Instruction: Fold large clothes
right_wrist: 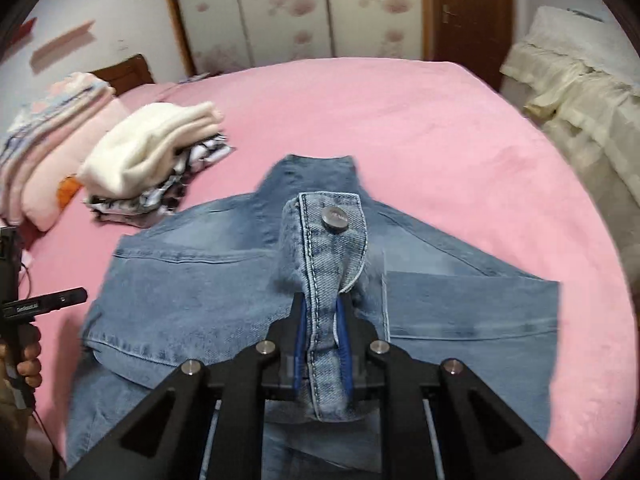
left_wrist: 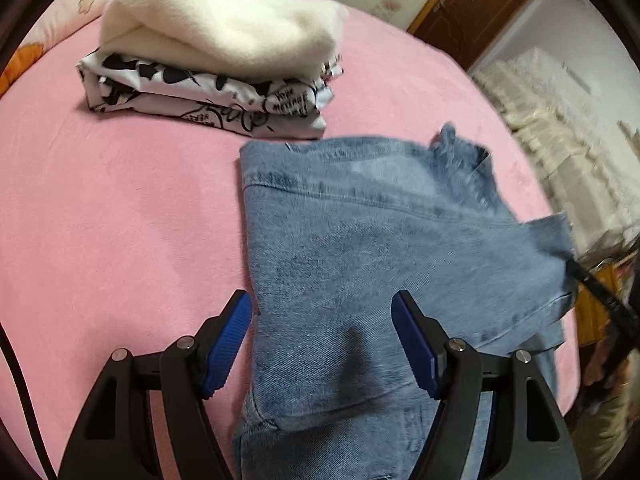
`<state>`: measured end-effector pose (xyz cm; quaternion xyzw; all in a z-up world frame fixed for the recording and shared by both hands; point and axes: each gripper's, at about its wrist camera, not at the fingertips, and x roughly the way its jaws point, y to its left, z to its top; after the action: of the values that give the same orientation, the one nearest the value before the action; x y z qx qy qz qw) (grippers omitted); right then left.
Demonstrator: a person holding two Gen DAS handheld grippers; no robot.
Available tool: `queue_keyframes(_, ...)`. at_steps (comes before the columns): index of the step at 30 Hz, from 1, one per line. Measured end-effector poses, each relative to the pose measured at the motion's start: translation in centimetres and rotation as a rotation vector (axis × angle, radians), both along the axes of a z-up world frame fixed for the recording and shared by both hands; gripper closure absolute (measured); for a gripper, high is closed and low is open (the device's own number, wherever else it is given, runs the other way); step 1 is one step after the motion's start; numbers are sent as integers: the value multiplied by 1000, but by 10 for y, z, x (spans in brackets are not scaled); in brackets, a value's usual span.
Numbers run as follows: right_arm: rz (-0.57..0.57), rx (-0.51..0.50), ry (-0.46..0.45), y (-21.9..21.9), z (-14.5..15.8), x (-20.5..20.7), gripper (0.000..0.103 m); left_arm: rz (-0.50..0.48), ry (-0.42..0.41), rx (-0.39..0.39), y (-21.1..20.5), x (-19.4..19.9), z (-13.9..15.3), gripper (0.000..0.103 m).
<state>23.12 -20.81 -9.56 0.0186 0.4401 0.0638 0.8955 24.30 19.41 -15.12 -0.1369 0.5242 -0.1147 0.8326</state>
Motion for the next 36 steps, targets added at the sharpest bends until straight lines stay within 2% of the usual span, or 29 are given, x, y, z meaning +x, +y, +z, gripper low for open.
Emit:
queue_keyframes(2, -13, -37, 45, -2, -14, 4, 83, -16, 21, 66, -12, 4, -8, 32)
queue_keyframes(4, -38, -146, 104, 2, -35, 11, 68, -27, 59, 181, -25, 9, -21, 32)
queue_keyframes(5, -54, -193, 137, 1, -48, 13, 67, -37, 77, 232, -30, 11, -28, 32)
queue_keyframes(7, -90, -206, 186, -9, -64, 15, 67, -49, 90, 266, -34, 12, -36, 32)
queue_keyframes(9, -114, -149, 211, -24, -69, 10, 67, -55, 91, 265, -34, 12, -38, 32)
queue_keyframes(13, -131, 64, 251, -54, -78, -2, 65, -43, 110, 214, -25, 13, -39, 32)
queue_keyframes(17, -128, 197, 291, -62, -93, -17, 65, -29, 119, 179, -18, 7, -40, 32)
queue_keyframes(21, -124, 276, 269, -57, -95, -25, 64, -17, 121, 159, -17, -1, -41, 32)
queue_keyframes(23, -84, 341, 273, -53, -96, -27, 64, -20, 114, 167, -19, -3, -41, 32)
queue_keyframes(24, -76, 329, 272, -48, -96, -28, 69, -24, 108, 176, -19, -5, -40, 39)
queue_keyframes(25, -63, 272, 267, -40, -96, -30, 77, -33, 100, 189, -22, -7, -39, 54)
queue_keyframes(26, -53, 234, 257, -35, -93, -31, 86, -36, 97, 224, -25, -8, -38, 57)
queue_keyframes(27, -42, 218, 243, -31, -89, -33, 101, -39, 91, 251, -29, -7, -37, 63)
queue_keyframes(28, -64, 164, 237, -28, -84, -36, 102, -45, 80, 273, -30, -9, -37, 65)
queue_keyframes(30, -84, 102, 221, -28, -79, -40, 102, -37, 82, 266, -27, -9, -42, 65)
queue_keyframes(32, -91, 68, 256, -31, -90, -42, 102, -26, 88, 249, -24, -9, -43, 65)
queue_keyframes(34, -96, 42, 253, -30, -93, -43, 100, -16, 76, 265, -26, -10, -36, 64)
queue_keyframes(36, -110, -23, 224, -21, -81, -45, 100, -6, 39, 305, -29, -15, -23, 64)
